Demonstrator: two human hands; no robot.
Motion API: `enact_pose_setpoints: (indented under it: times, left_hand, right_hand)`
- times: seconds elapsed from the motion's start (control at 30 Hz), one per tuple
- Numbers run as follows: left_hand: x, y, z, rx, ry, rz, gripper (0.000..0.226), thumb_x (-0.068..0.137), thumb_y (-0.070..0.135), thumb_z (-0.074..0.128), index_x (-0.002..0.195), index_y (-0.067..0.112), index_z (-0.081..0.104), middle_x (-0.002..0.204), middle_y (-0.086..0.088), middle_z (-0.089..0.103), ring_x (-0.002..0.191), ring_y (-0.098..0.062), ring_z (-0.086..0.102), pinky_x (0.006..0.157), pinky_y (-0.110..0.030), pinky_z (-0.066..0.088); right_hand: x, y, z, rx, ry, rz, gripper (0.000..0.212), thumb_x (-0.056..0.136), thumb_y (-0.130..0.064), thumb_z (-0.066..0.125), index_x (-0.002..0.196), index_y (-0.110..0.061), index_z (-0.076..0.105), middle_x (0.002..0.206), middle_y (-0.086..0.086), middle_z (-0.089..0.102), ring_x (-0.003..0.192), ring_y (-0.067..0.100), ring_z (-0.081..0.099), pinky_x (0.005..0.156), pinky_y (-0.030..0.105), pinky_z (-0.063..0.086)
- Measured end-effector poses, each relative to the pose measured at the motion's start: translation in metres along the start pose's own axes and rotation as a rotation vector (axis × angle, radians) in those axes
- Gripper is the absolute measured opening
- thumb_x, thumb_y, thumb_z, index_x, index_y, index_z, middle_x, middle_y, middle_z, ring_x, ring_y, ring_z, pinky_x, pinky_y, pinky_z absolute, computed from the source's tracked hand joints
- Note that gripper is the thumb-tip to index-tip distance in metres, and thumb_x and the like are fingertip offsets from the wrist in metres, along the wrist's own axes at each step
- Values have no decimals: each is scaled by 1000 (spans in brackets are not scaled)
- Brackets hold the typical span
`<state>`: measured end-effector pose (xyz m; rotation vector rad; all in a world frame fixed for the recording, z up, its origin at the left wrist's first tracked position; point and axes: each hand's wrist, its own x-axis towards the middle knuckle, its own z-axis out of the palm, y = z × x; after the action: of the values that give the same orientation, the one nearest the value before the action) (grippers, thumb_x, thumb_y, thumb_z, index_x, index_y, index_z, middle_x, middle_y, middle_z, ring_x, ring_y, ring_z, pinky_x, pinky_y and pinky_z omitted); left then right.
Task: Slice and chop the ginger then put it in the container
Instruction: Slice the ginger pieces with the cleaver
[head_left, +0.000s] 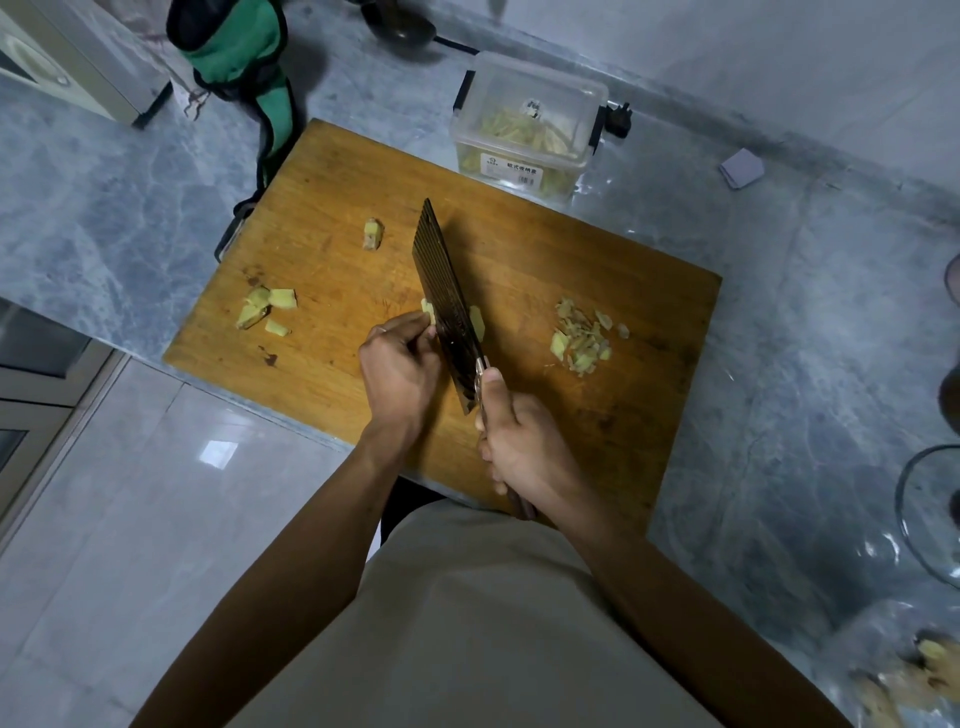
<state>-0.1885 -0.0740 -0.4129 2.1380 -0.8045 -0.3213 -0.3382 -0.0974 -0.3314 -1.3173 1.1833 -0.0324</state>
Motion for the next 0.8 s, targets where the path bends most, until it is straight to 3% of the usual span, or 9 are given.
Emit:
enact_pose_setpoints:
  times: [0.2, 0.27, 0.37, 0.6, 0.8]
  left_hand:
    - [0, 5, 0, -9, 18, 5, 23, 83, 5, 58, 94, 6, 79, 100, -4, 76, 91, -15, 68, 84, -17, 48]
    - [1, 3, 1, -4, 15, -16, 24, 84, 8, 58, 96, 7, 79, 101, -4, 76, 94, -20, 69, 86, -26, 53]
    - [2, 0, 1, -7, 8, -21, 24, 85, 9, 59, 97, 8, 79, 102, -4, 75, 96, -21, 68, 88, -35, 54]
    - [1, 4, 2, -44, 18, -28, 25, 82, 4, 58, 95, 8, 79, 101, -3, 76, 97, -19, 69, 90, -34, 54]
    - [1, 2, 2, -74, 18, -71, 28, 83, 11, 56, 98, 9, 79, 102, -2, 76, 99, -18, 68, 90, -35, 54]
  right_hand:
    - [0, -11, 1, -55, -3, -33, 68, 105, -57, 25, 63, -11, 52, 51, 4, 51, 39, 15, 48, 45, 28, 40]
    - [-2, -11, 0, -94, 4, -36, 68, 105, -57, 25, 62, -12, 53, 52, 4, 52, 40, 15, 49, 48, 30, 42]
    - [-4, -14, -4, -79, -13, -14, 67, 105, -57, 24, 63, -13, 50, 51, 3, 50, 37, 12, 47, 42, 26, 40]
    - [-4, -23, -9, 42, -51, 67, 62, 103, -62, 27, 70, -15, 49, 53, -1, 45, 39, 13, 41, 40, 22, 37]
    - [-13, -16, -12, 15, -61, 90, 63, 102, -65, 26, 69, -16, 49, 52, -2, 44, 39, 13, 40, 40, 22, 36]
